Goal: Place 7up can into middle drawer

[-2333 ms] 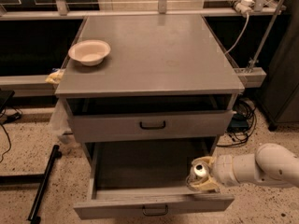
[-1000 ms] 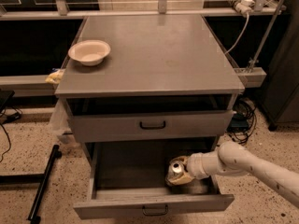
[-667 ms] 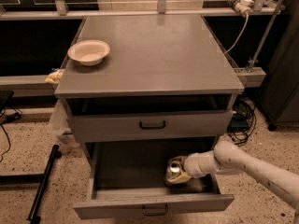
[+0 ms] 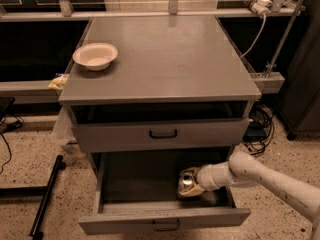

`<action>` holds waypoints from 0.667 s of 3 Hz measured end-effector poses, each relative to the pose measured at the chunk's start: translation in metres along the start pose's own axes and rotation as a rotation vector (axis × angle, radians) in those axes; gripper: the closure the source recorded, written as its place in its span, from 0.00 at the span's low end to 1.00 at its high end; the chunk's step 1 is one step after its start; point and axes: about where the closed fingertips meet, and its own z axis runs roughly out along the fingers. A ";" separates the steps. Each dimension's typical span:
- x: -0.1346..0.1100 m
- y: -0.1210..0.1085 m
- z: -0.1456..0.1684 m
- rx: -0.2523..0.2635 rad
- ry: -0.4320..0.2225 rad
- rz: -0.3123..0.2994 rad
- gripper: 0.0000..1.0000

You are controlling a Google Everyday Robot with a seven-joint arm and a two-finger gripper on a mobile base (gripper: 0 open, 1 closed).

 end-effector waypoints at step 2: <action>0.000 0.000 0.000 0.000 0.000 0.000 0.35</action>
Offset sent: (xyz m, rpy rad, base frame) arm 0.0000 0.0000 0.0000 0.0000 0.0000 0.0000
